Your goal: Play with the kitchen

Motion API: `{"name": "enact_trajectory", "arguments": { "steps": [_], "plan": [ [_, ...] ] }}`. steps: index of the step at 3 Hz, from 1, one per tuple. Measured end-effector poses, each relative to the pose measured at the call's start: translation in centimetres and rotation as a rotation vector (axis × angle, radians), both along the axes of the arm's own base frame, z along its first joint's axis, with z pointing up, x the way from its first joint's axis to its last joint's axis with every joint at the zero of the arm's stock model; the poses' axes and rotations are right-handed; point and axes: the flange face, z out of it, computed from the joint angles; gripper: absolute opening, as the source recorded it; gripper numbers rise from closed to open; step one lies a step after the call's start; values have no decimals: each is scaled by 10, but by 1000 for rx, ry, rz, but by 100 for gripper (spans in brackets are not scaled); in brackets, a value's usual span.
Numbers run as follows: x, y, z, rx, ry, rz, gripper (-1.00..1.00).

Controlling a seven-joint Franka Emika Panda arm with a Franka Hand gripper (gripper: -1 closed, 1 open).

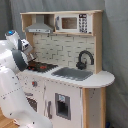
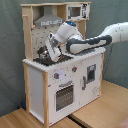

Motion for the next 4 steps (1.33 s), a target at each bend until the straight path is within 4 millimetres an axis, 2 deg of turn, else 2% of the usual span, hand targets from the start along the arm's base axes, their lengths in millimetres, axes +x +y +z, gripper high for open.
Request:
{"name": "enact_trajectory", "arguments": {
  "steps": [1, 2, 3, 4],
  "plan": [
    [9, 2, -14, 37, 33, -7, -100],
    [9, 2, -14, 37, 33, -7, 100],
    [4, 0, 9, 23, 39, 16, 100],
    [1, -12, 24, -36, 42, 14, 100]
  ]
}}
